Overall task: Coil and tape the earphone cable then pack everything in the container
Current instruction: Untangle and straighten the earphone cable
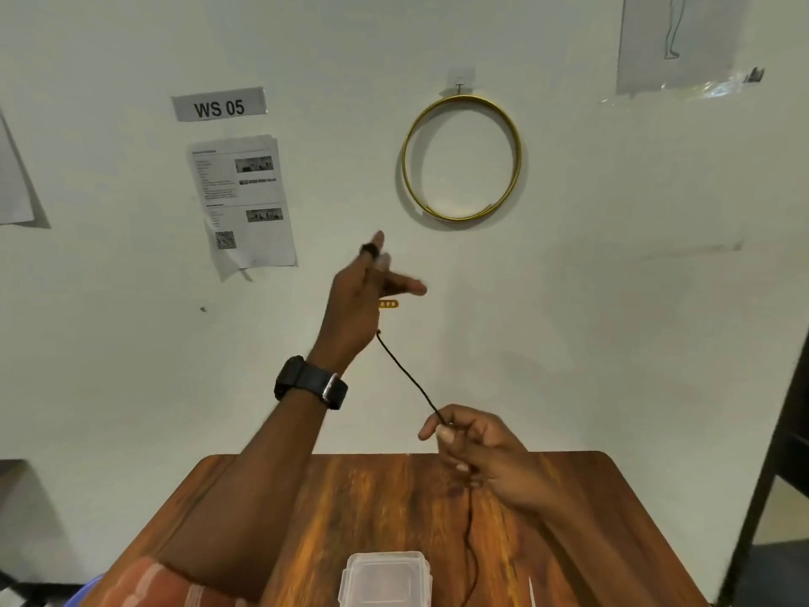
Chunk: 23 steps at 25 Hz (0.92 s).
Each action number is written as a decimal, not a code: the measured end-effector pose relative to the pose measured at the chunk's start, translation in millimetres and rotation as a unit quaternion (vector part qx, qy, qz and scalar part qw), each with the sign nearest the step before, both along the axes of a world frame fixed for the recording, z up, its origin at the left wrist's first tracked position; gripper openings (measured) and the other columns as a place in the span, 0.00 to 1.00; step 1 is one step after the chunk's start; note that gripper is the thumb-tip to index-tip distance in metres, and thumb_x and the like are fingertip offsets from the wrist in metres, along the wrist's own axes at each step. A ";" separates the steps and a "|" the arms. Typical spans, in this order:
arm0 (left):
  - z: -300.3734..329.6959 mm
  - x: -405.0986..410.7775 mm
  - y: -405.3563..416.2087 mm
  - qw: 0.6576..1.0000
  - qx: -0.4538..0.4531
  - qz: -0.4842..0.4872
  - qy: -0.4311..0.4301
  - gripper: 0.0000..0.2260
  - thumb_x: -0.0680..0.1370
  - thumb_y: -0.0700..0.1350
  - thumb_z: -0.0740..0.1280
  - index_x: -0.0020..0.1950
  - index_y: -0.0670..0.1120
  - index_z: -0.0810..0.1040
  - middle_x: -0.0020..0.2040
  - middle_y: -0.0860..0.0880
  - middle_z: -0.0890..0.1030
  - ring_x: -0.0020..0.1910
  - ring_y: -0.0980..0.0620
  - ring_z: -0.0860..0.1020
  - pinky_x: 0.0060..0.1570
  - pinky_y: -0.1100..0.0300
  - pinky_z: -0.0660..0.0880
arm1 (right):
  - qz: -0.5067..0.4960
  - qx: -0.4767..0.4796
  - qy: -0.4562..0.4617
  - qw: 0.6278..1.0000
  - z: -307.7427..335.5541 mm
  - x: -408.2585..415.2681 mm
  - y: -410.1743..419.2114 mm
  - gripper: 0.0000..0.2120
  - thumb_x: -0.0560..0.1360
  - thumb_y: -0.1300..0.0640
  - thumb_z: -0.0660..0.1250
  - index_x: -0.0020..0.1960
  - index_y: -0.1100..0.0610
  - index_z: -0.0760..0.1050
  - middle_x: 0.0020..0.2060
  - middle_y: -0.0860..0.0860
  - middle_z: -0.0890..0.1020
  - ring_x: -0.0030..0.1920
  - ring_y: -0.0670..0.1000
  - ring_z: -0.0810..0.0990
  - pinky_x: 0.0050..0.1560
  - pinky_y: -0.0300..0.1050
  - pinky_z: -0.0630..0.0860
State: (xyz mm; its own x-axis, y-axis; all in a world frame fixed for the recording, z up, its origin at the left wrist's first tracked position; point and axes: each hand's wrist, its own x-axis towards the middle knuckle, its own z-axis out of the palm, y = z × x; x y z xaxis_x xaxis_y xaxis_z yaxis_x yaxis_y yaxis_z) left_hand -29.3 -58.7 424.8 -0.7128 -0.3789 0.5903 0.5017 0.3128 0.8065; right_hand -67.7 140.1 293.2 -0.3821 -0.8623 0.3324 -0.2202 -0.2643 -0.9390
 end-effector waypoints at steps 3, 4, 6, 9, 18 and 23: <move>-34.6 3.8 -16.1 0.958 -0.239 0.020 -0.159 0.17 0.84 0.47 0.56 0.72 0.43 0.70 0.32 0.50 0.84 0.36 0.52 0.83 0.54 0.48 0.78 | -0.109 -0.062 0.051 0.991 48.8 -9.3 21.1 0.11 0.80 0.56 0.63 0.42 0.54 0.81 0.25 0.44 0.66 0.26 0.44 0.61 0.27 0.35 0.59; -46.6 10.7 -11.4 0.953 -0.212 -0.052 -0.208 0.19 0.84 0.49 0.56 0.72 0.41 0.70 0.31 0.46 0.83 0.29 0.48 0.80 0.43 0.53 0.79 | -0.142 -0.083 0.059 0.985 66.8 -17.3 26.5 0.12 0.80 0.57 0.62 0.40 0.54 0.80 0.25 0.44 0.66 0.25 0.44 0.60 0.26 0.35 0.58; -62.9 29.4 8.4 0.944 -0.085 -0.220 -0.230 0.22 0.84 0.51 0.52 0.69 0.38 0.72 0.26 0.44 0.78 0.19 0.50 0.69 0.28 0.58 0.68 | -0.186 -0.114 0.066 0.974 97.4 -35.8 28.7 0.14 0.81 0.58 0.60 0.40 0.56 0.78 0.25 0.44 0.65 0.26 0.45 0.58 0.26 0.36 0.56; -64.1 46.6 42.4 0.898 0.082 -0.399 -0.168 0.24 0.84 0.49 0.50 0.66 0.32 0.73 0.20 0.51 0.73 0.16 0.58 0.65 0.29 0.61 0.71 | -0.206 -0.134 0.026 0.969 106.5 -60.8 7.1 0.14 0.82 0.56 0.59 0.40 0.55 0.77 0.25 0.44 0.63 0.25 0.46 0.56 0.26 0.38 0.53; 29.2 -7.2 17.7 0.995 0.059 -0.071 0.043 0.16 0.85 0.48 0.54 0.67 0.44 0.73 0.48 0.43 0.87 0.62 0.48 0.79 0.60 0.58 0.76 | -0.088 -0.002 0.043 0.995 23.6 -23.3 -13.2 0.10 0.81 0.57 0.63 0.56 0.55 0.82 0.27 0.50 0.70 0.29 0.48 0.69 0.35 0.43 0.73; -17.3 -10.8 -1.2 0.943 -0.226 -0.067 -0.235 0.19 0.84 0.50 0.55 0.70 0.41 0.71 0.39 0.41 0.86 0.32 0.46 0.83 0.43 0.61 0.76 | -0.229 -0.059 0.118 0.965 82.0 -41.3 12.9 0.11 0.81 0.58 0.62 0.47 0.57 0.83 0.23 0.42 0.70 0.25 0.41 0.65 0.28 0.32 0.62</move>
State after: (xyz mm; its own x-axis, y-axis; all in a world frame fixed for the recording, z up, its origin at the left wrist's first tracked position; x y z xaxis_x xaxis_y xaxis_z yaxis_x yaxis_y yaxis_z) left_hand -40.1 -59.9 407.5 -0.9594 -0.0517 0.2773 0.1824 0.6363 0.7496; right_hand -109.0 153.0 375.2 -0.6153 -0.5724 0.5420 -0.5430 -0.1907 -0.8178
